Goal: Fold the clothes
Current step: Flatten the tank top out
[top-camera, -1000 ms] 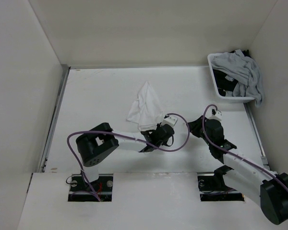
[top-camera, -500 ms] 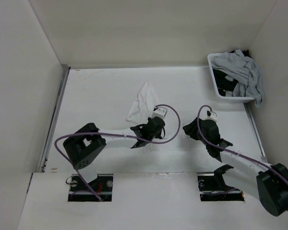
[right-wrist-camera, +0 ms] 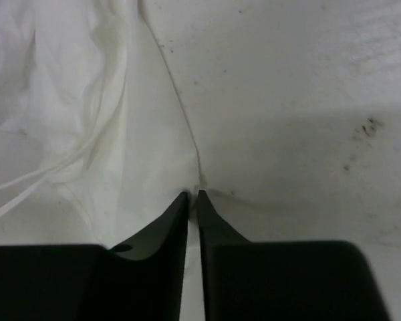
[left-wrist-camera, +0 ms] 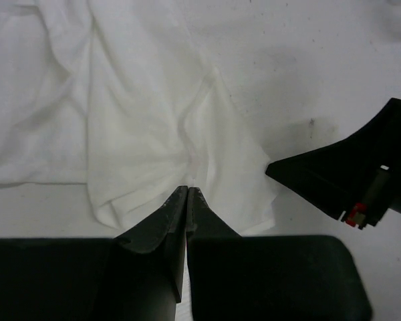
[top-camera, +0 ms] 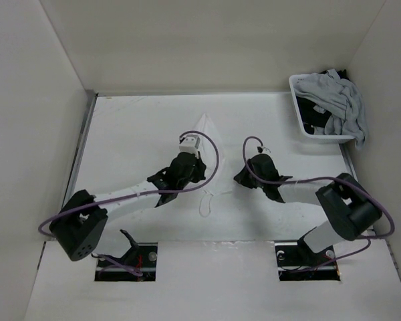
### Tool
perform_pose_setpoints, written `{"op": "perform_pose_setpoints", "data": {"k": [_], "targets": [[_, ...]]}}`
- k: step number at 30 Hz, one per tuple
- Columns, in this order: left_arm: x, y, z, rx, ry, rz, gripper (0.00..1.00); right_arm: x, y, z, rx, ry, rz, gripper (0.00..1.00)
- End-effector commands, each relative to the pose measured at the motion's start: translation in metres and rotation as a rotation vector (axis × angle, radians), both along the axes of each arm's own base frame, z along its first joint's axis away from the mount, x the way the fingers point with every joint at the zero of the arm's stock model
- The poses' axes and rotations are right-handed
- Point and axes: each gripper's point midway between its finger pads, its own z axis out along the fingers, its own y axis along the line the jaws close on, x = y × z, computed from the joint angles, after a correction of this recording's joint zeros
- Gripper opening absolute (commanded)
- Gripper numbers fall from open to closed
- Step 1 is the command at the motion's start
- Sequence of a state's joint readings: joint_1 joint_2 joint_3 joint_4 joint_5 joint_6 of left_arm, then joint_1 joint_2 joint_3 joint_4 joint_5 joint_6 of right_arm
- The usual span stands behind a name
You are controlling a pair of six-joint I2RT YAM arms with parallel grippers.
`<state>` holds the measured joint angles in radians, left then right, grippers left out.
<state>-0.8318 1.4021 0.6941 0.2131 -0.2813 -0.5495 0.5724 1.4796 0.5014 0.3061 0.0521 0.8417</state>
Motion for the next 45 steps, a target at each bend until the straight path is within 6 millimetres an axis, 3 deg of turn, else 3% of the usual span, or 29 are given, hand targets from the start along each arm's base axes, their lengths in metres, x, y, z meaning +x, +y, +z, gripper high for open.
{"op": "perform_pose_setpoints", "data": {"k": [1,3,6,8,10,12,14,19,21,23,26,36,45], "targets": [[0.005,0.015,0.039,-0.117,-0.075,0.039,0.00,0.034,0.030,0.030,0.091,-0.084,0.013,0.11],[0.003,0.029,0.043,-0.131,-0.083,0.067,0.00,0.062,0.025,0.030,0.069,-0.089,-0.017,0.06],[-0.001,0.046,0.045,-0.154,-0.082,0.107,0.00,0.114,0.017,0.037,0.034,-0.102,-0.055,0.08],[-0.005,0.054,0.046,-0.166,-0.081,0.131,0.00,0.132,0.017,0.043,0.007,-0.111,-0.061,0.22],[-0.008,0.065,0.051,-0.189,-0.089,0.166,0.00,0.132,0.010,0.049,-0.013,-0.127,-0.079,0.38],[-0.010,0.072,0.057,-0.203,-0.102,0.182,0.00,0.117,-0.002,0.048,-0.053,-0.136,-0.097,0.46],[-0.012,0.076,0.063,-0.216,-0.120,0.194,0.00,0.088,-0.002,0.041,-0.086,-0.131,-0.079,0.49],[-0.012,0.076,0.062,-0.226,-0.120,0.197,0.01,-0.018,0.031,0.019,-0.106,-0.045,0.053,0.33],[-0.011,0.073,0.061,-0.228,-0.119,0.190,0.01,-0.046,0.038,0.014,-0.137,-0.014,0.071,0.33],[-0.012,0.069,0.062,-0.234,-0.120,0.178,0.01,-0.061,0.041,0.011,-0.166,0.005,0.067,0.37],[-0.014,0.066,0.066,-0.246,-0.126,0.162,0.01,-0.072,0.042,0.004,-0.218,0.035,0.062,0.45],[-0.018,0.072,0.073,-0.261,-0.156,0.158,0.02,-0.084,0.031,-0.009,-0.342,0.091,-0.004,0.40],[-0.015,0.069,0.070,-0.261,-0.148,0.150,0.02,-0.091,0.043,0.026,-0.302,-0.009,0.010,0.45]]}}
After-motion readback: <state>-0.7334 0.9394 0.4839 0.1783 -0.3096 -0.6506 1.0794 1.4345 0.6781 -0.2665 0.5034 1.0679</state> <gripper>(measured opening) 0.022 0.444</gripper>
